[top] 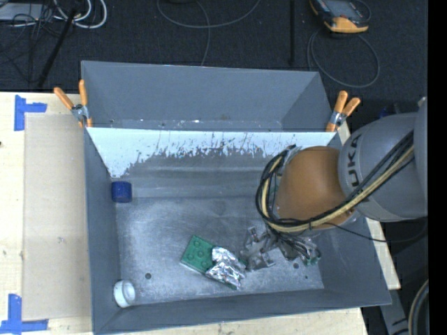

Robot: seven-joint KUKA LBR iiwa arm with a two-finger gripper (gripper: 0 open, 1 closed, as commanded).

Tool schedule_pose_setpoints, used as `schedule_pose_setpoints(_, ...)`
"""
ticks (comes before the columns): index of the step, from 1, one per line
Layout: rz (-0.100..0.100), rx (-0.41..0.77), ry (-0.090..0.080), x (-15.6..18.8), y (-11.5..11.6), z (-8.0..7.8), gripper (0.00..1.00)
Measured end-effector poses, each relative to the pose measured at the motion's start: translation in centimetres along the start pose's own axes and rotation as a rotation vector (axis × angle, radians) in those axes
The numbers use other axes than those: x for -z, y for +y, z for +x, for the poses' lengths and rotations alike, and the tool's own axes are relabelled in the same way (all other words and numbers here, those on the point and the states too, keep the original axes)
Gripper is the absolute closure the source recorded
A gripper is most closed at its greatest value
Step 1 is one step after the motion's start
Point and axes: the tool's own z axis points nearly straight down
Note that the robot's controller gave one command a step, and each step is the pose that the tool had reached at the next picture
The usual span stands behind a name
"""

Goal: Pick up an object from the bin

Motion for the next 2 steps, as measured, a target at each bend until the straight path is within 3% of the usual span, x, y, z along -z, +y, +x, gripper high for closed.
schedule_pose_setpoints(1, 0.000, 0.001, 0.000, -0.2, 0.0, 0.0, 0.00)
schedule_pose_setpoints(2, 0.001, 0.192, -0.003, -0.2, 6.3, -0.3, 0.00)
